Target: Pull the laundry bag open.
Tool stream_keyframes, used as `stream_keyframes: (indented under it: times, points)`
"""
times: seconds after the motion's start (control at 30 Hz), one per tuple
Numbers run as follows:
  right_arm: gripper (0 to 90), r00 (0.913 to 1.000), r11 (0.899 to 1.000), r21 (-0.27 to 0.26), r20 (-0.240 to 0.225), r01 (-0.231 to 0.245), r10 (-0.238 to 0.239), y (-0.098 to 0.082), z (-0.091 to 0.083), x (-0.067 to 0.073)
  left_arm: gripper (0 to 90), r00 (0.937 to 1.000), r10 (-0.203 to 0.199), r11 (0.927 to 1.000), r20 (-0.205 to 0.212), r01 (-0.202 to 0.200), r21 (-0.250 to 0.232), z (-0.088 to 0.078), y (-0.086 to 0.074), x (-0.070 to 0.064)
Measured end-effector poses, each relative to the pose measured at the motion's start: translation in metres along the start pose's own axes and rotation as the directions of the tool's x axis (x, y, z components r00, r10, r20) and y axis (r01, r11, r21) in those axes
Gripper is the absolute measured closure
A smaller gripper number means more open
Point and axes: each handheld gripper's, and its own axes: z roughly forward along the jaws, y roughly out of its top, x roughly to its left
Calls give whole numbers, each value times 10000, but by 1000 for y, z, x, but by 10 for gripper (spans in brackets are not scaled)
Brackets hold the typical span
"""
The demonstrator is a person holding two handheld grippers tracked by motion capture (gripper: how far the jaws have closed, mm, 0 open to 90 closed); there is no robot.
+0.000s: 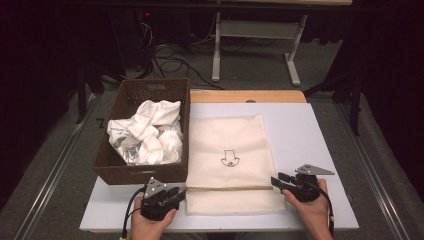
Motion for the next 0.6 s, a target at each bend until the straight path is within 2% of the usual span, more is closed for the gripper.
stream_keyframes:
  times: [0.07,0.1,0.13,0.2,0.27,0.33,0.47,0.5,0.6]
  points:
    - [433,9997,9996,-262,-236,60,-66,3,-3,0,489,9999,64,9998,122,-62,-191,-3,2,0]
    - [325,9993,9983,-517,-242,276,-289,6,-6,3,401,9997,131,9995,189,-125,-280,-4,2,-2]
    - [325,9993,9983,-517,-242,276,-289,6,-6,3,401,9994,235,9993,249,-227,-308,-5,3,-3]
    - [192,9984,9972,-561,-247,487,-501,9,-6,8,253,9984,391,9989,403,-380,-278,-6,4,-6]
    - [86,9957,9950,-430,-195,900,-909,13,-5,15,101,9970,642,9978,442,-635,-172,-4,5,-11]
    - [2,9938,9933,-380,-166,1090,-1097,16,-4,21,11,9946,928,9956,458,-931,40,-2,6,-16]
    - [1,9870,9872,-491,-451,1519,-1541,20,-3,33,1,9923,1154,9933,448,-1156,9,-2,6,-22]
    - [1,9825,9831,-490,-514,1764,-1788,21,-2,40,1,9922,1151,9933,487,-1151,-26,-2,6,-22]
    - [1,9794,9806,-523,-626,1890,-1922,21,0,45,1,9923,1067,9943,634,-1060,-145,-5,6,-21]
